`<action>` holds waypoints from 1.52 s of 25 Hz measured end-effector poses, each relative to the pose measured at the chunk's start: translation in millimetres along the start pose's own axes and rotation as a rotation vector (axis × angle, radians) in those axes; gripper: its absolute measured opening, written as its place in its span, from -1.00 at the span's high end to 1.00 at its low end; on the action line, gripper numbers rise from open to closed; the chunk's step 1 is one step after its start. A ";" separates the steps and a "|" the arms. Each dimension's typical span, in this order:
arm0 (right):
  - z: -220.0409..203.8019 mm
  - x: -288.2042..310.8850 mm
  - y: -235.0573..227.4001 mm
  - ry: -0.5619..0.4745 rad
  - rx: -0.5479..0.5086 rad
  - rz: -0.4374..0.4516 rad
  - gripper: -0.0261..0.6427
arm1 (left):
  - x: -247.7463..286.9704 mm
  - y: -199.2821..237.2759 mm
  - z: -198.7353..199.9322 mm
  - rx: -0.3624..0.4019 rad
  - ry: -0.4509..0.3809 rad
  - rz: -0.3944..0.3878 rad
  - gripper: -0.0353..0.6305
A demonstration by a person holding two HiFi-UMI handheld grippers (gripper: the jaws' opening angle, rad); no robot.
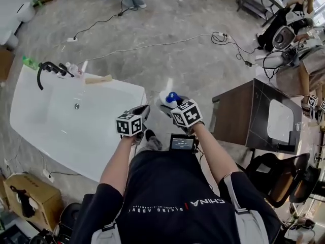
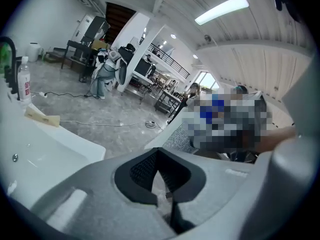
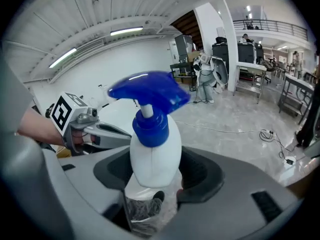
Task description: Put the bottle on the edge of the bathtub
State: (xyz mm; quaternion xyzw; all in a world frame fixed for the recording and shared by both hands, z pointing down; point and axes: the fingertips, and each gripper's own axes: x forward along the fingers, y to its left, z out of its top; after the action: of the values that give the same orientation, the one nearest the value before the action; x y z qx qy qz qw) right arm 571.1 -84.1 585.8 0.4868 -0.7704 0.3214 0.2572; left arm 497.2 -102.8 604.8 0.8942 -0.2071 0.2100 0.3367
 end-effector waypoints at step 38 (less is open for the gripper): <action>81.0 306.7 16.0 0.242 -0.395 0.213 0.11 | -28.1 218.6 17.2 -0.363 -0.194 0.384 0.87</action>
State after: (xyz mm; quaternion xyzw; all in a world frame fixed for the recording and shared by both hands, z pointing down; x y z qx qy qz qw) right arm 429.0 -318.7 745.8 0.3015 -0.8287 0.2460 0.4022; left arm 366.1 -258.5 691.2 0.7797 -0.4383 0.1429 0.4238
